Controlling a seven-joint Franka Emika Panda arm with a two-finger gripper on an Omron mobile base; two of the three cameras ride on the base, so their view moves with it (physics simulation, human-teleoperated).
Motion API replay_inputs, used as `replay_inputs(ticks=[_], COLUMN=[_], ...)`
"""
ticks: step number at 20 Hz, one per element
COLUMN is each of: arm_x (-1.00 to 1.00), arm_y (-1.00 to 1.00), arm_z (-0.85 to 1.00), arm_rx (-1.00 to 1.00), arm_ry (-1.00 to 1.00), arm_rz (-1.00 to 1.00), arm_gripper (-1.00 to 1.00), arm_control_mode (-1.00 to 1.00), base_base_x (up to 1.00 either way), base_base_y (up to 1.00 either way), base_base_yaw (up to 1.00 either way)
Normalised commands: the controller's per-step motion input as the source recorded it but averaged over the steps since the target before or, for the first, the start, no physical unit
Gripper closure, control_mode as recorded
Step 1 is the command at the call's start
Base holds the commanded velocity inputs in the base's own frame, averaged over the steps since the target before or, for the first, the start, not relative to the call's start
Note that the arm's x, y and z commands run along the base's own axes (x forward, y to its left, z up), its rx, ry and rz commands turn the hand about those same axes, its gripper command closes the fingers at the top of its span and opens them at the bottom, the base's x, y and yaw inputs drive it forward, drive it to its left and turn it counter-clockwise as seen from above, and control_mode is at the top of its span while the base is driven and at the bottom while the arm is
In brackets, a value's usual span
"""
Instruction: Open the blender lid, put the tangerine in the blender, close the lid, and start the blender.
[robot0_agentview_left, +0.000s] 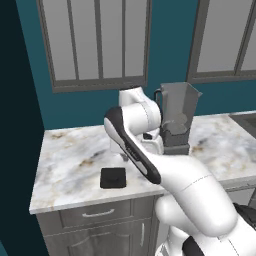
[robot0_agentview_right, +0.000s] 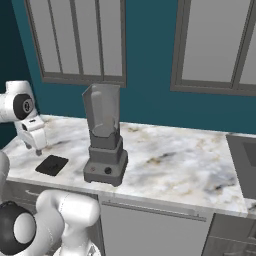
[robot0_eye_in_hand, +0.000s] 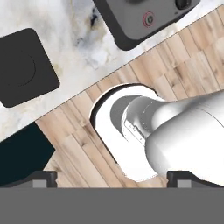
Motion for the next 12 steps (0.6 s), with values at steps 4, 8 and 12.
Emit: replay_inputs(ticks=[4,8,12], arm_x=[0.21,0.00,0.01], arm_y=[0.05,0.10,0.14], arm_z=[-0.43,-0.41,-0.39], arm_rx=[0.00,0.00,0.00], arm_ry=[0.00,-0.03,-0.04], arm_rz=[0.00,0.00,0.00], arm_gripper=[-1.00,-1.00,-1.00], arm_control_mode=[-1.00,-1.00,-1.00], base_base_x=[0.00,0.00,0.00], base_base_y=[0.00,0.00,0.00], base_base_yaw=[0.00,0.00,0.00])
